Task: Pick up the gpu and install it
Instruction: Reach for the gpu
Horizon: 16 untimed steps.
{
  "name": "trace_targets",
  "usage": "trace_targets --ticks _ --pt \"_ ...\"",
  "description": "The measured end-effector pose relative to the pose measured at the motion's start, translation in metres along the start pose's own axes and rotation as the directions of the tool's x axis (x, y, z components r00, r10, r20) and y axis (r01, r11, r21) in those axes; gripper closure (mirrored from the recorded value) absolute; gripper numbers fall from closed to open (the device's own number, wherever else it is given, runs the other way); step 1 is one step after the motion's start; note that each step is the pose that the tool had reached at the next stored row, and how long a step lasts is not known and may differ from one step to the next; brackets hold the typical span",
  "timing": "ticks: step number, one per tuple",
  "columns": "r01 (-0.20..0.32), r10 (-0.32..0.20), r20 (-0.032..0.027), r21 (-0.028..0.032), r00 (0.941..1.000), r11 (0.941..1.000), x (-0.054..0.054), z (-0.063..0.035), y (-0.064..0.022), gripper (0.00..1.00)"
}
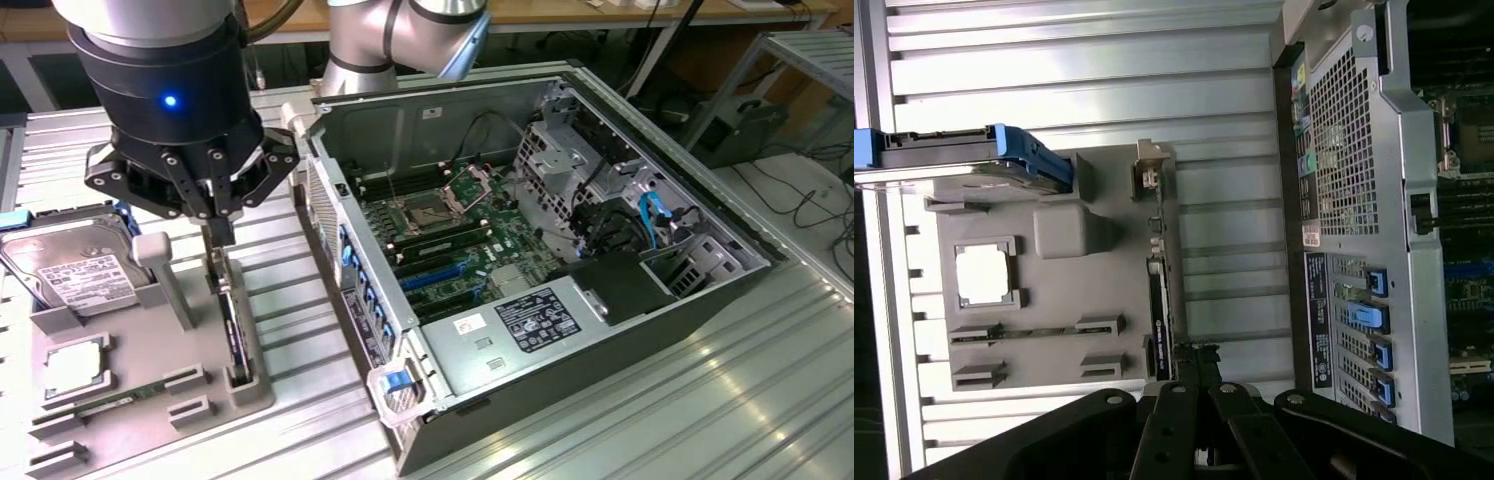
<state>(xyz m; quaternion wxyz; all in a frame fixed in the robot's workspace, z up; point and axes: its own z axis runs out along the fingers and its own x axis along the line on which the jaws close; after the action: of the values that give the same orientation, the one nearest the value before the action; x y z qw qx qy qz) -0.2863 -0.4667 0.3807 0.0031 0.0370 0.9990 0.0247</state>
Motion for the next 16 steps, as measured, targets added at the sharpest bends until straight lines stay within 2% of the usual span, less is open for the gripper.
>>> trace_targets --ticks 9,16 --pt "0.0 0.0 0.0 0.0 1.0 1.0 0.01 0.0028 -0.0004 0.89" --pt "0.0 0.0 0.0 0.0 1.0 1.0 0.011 0.003 -0.0004 0.89"
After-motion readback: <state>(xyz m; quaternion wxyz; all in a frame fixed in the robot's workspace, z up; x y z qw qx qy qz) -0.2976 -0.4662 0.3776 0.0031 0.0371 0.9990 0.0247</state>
